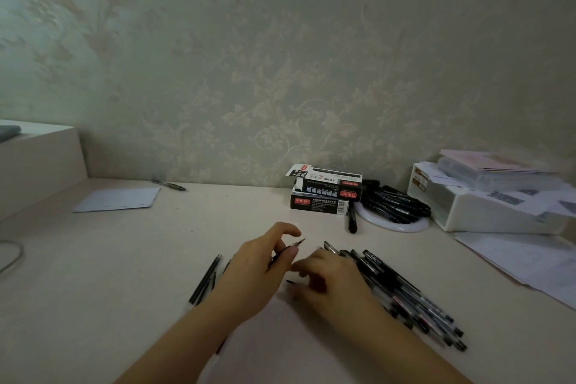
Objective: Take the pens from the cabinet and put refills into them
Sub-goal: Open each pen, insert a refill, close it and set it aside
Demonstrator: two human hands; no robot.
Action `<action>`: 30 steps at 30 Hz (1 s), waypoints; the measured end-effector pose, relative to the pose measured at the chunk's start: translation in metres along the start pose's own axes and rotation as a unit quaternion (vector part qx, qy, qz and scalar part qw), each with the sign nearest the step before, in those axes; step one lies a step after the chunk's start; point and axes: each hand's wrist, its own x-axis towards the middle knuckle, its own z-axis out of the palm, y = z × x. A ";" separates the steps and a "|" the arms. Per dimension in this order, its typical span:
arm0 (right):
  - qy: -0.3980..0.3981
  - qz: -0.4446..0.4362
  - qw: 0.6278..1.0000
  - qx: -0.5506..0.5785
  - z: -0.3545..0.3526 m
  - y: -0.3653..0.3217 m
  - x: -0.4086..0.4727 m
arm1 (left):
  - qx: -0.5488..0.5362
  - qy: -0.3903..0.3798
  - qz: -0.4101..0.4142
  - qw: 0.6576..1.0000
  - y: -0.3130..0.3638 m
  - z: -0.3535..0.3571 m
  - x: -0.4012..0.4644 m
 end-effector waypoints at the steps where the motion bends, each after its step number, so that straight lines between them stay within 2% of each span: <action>1: -0.017 -0.015 1.000 -0.003 0.003 0.000 0.000 | -0.002 0.003 0.003 1.000 0.000 0.000 0.000; 9: -0.035 -0.028 0.999 -0.019 0.008 -0.001 -0.002 | 0.035 -0.018 0.010 0.999 -0.001 0.000 -0.001; 11: 0.021 0.002 1.000 -0.005 0.002 0.000 -0.001 | 0.052 -0.030 0.004 0.998 -0.003 0.000 -0.002; 13: 0.120 0.064 0.987 0.084 -0.007 0.001 0.001 | 0.065 -0.041 0.003 0.997 -0.005 -0.001 -0.003; 15: 0.178 0.117 0.960 0.179 -0.015 0.004 0.001 | 0.056 -0.050 0.008 0.997 -0.004 -0.001 -0.004; 16: 0.177 0.132 0.953 0.208 -0.018 0.006 0.001 | 0.044 -0.055 0.011 0.997 -0.003 0.000 -0.004; 21: 0.064 0.130 0.947 0.288 -0.016 0.005 0.000 | 0.026 -0.071 0.029 0.997 0.001 0.001 -0.004; 30: 0.040 0.118 0.948 0.292 -0.014 0.006 0.000 | 0.042 -0.060 0.032 0.997 0.001 -0.002 -0.001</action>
